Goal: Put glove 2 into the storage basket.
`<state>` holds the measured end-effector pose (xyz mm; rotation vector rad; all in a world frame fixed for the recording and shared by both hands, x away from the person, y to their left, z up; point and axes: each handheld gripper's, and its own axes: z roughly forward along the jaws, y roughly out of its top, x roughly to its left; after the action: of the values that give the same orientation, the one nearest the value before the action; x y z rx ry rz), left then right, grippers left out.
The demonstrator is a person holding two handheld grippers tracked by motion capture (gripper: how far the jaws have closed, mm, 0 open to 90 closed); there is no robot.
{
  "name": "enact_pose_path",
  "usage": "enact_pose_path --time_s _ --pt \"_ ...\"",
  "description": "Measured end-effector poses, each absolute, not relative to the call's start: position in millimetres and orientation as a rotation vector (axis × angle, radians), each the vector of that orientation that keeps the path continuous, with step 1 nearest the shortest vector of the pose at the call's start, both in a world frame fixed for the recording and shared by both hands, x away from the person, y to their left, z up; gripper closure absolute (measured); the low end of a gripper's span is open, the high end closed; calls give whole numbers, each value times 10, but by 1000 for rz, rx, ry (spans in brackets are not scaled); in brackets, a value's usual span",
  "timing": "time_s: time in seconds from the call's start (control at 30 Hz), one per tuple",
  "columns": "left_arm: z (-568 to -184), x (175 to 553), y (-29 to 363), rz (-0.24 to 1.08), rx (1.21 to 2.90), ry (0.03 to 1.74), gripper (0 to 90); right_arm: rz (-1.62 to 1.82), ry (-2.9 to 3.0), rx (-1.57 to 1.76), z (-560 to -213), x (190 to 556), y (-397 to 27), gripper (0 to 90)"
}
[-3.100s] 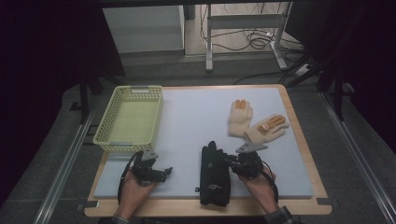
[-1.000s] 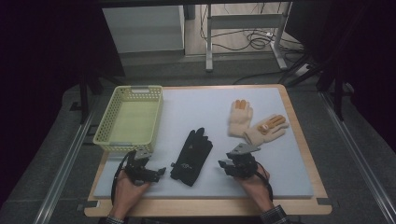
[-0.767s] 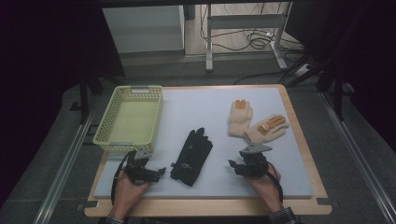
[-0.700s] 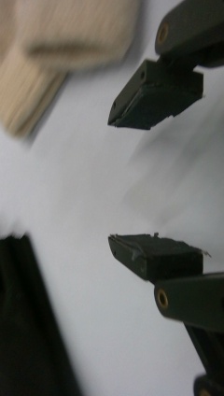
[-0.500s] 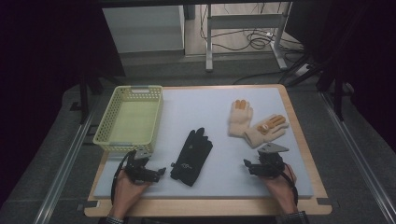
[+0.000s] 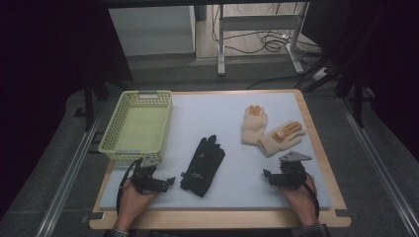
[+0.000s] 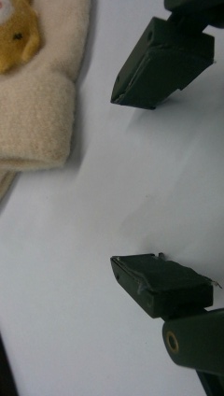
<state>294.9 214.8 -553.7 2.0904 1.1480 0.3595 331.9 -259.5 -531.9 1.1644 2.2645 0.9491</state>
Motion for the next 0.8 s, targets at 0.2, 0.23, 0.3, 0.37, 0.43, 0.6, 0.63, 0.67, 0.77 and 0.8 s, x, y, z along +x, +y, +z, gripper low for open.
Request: enact_pose_path --time_s 0.2,0.23,0.3,0.37,0.43,0.6,0.63,0.67,0.77,0.8 --pt "-5517 2939 2091 395 2120 1161 36 949 2261 1165 -5321 3316 -2594 177" --pt "-5488 2936 2061 349 2105 1157 41 950 2259 1165 -5323 3316 -2592 176" --pt "-5469 2930 2036 329 2097 1147 42 950 2259 1166 -5323 3316 -2592 176" --pt "-5397 2912 1923 330 2108 1121 39 950 2259 1166 -5323 3315 -2592 176" --pt "-5373 2909 1892 332 2110 1116 39 950 2259 1165 -5323 3314 -2592 176" --pt "-5132 2938 1639 284 2094 1061 22 949 2260 1164 -5322 3313 -2592 176" --pt "-5132 2938 1639 284 2094 1061 17 949 2260 1164 -5322 3313 -2592 176" --pt "-5077 2961 1549 278 2097 1050 12 948 2260 1164 -5322 3313 -2593 176" --pt "-5040 2988 1432 255 2106 1035 4 948 2260 1162 -5322 3313 -2593 176" --pt "-5043 3009 1274 249 2129 1026 0 948 2260 1162 -5322 3313 -2593 176"
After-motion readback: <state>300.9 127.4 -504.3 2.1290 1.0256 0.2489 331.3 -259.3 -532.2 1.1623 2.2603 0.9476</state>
